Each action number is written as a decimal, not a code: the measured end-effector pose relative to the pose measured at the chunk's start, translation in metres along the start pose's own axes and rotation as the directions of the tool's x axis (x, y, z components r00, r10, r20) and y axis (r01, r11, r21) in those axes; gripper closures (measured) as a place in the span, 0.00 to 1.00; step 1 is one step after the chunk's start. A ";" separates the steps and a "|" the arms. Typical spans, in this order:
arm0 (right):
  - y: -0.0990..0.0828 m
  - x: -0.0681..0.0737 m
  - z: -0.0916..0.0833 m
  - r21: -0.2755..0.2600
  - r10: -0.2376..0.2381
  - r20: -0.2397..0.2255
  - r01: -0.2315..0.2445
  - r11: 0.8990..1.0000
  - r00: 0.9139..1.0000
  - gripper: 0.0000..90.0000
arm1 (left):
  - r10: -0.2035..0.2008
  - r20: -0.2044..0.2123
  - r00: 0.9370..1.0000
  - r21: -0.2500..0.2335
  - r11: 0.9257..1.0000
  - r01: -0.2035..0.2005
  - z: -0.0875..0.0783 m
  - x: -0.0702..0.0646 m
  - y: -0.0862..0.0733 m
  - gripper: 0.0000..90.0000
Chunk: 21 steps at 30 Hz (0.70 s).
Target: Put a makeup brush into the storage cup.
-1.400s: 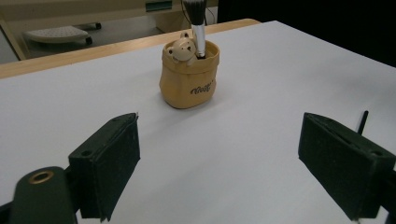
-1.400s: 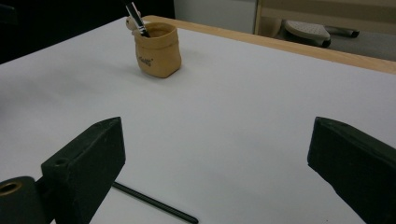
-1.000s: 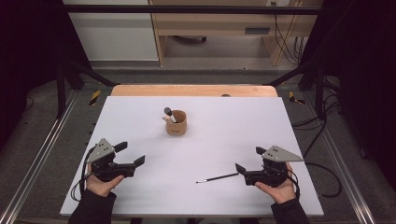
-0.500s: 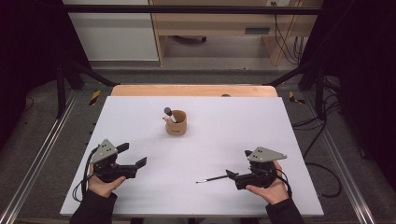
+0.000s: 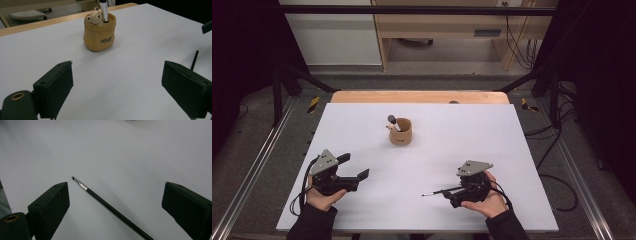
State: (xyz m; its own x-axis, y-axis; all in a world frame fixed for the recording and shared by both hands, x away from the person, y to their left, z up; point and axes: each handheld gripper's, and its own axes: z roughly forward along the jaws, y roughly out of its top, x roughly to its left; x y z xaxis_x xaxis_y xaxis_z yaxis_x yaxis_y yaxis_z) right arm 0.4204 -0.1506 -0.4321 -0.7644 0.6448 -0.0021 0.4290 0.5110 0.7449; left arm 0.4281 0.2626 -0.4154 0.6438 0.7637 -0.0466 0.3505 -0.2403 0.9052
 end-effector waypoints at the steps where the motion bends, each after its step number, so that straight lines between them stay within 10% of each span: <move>1: 0.000 0.001 0.002 0.005 0.001 -0.006 -0.001 1.000 1.000 0.09 | 0.001 0.000 1.000 0.000 1.000 -0.001 0.000 0.000 0.000 0.11; 21: -0.008 0.013 0.039 0.125 -0.072 -0.023 0.074 0.989 0.997 0.26 | -0.002 -0.004 1.000 -0.004 1.000 0.002 -0.001 0.000 0.000 0.11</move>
State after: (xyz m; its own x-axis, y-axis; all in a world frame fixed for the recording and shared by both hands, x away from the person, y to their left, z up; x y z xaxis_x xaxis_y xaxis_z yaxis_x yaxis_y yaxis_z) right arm 0.4256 -0.1241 -0.4642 -0.8038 0.5936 -0.0404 0.4283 0.6245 0.6531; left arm 0.4275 0.2637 -0.4149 0.6404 0.7666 -0.0468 0.3490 -0.2362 0.9069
